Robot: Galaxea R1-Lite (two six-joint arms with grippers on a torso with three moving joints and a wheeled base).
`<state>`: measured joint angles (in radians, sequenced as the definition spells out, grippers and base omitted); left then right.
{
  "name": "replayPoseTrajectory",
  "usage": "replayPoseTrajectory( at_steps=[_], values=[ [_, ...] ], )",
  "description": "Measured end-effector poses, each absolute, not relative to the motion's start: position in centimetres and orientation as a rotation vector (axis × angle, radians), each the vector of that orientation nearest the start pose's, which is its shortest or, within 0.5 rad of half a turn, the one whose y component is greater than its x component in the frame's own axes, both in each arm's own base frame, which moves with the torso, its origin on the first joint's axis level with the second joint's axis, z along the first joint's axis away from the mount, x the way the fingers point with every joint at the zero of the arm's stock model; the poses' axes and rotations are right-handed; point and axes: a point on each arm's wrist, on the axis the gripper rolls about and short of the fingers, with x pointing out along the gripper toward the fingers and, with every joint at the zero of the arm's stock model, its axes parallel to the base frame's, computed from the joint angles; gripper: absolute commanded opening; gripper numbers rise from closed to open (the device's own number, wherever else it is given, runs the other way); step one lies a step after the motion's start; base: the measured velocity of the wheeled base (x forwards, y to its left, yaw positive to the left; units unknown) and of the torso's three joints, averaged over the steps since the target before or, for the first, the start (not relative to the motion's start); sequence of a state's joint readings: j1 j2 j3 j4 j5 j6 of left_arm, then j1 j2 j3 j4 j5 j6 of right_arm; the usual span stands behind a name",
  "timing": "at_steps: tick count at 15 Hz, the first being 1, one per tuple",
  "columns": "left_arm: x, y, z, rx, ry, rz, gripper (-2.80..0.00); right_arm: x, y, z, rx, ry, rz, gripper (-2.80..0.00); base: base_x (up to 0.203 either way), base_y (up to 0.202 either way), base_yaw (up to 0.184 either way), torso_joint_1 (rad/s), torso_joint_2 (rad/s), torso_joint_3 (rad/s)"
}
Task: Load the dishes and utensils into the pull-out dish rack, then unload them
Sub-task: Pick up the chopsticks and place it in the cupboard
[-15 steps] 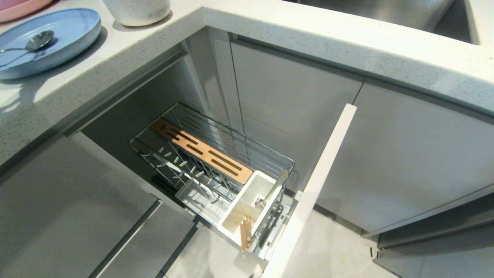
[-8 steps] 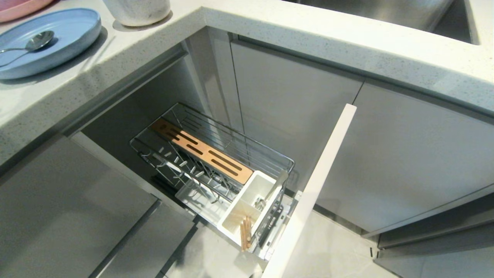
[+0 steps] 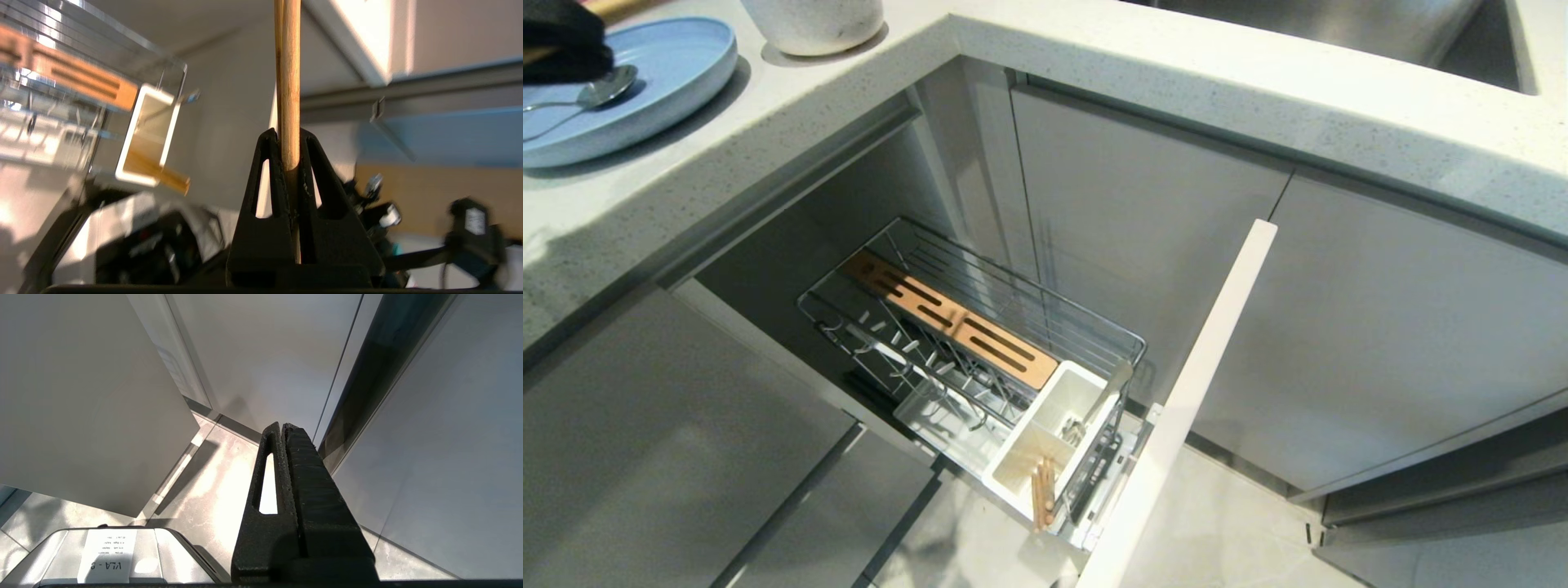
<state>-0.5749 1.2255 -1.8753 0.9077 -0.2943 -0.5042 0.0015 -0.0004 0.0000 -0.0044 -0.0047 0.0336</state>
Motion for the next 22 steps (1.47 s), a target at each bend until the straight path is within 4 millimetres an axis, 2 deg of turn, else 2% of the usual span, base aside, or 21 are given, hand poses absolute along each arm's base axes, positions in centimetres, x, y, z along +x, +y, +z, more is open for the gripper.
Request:
replayPoseTrajectory(
  at_steps=[5,8,15,18,22],
  values=[
    [9.2,-7.6,39.8,-0.259,0.709,-0.772,-2.80,-2.3,0.0,7.6,0.034,-0.005,-0.003,-2.80,0.000,0.000,0.000,0.000,0.00,0.000],
    [10.3,-8.6,38.7,-0.162,0.773,-0.699,-2.80,-2.3,0.0,7.6,0.033,-0.005,-0.003,-2.80,0.000,0.000,0.000,0.000,0.00,0.000],
    [11.2,-10.6,36.1,0.070,0.958,-0.615,-2.80,-2.3,0.0,7.6,0.034,-0.005,-0.003,-2.80,0.000,0.000,0.000,0.000,0.00,0.000],
    [11.3,-11.2,34.8,0.194,1.046,-0.630,-2.80,-2.3,0.0,7.6,0.034,-0.006,-0.003,-2.80,0.000,0.000,0.000,0.000,0.00,0.000],
    [12.2,-12.7,33.1,0.270,1.108,-0.609,-2.80,-2.3,0.0,7.6,0.034,-0.005,-0.003,-2.80,0.000,0.000,0.000,0.000,0.00,0.000]
  ],
)
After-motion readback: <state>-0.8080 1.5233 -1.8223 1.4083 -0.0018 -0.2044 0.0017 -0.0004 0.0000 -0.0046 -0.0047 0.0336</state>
